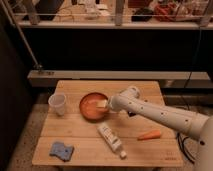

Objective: Pick up the ceramic bowl

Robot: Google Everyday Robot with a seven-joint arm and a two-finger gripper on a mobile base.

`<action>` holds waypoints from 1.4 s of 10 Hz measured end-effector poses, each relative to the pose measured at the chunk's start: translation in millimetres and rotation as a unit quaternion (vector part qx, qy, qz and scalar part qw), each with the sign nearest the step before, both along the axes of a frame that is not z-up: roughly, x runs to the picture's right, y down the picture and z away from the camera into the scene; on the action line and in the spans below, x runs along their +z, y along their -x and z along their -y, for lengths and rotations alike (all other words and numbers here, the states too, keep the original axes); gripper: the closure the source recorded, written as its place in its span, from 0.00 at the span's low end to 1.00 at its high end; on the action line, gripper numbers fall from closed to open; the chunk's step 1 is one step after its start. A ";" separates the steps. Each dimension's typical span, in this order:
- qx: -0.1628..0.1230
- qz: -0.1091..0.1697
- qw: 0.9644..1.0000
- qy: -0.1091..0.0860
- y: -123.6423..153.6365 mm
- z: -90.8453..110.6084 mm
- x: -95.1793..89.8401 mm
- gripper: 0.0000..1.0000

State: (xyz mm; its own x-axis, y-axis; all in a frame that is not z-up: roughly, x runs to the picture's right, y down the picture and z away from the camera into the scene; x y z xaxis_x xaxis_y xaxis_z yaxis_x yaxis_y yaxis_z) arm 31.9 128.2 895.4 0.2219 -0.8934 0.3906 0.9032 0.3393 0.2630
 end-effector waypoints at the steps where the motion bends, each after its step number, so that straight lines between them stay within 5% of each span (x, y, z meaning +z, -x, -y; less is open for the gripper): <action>1: 0.000 0.001 1.000 0.001 -0.1 -1.0 0.8 0.20; 5: -0.003 0.008 1.000 0.003 1.4 -6.8 4.2 0.31; 10: -0.003 0.011 1.000 0.008 0.2 -13.3 4.5 0.79; 14: -0.008 0.015 1.000 0.000 -7.0 -7.3 -8.4 1.00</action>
State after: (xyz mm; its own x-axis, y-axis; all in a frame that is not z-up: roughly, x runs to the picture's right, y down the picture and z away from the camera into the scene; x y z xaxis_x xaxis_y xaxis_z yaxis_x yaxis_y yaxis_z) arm 38.9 135.4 887.0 0.1965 -0.8964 0.3974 0.9000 0.3257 0.2896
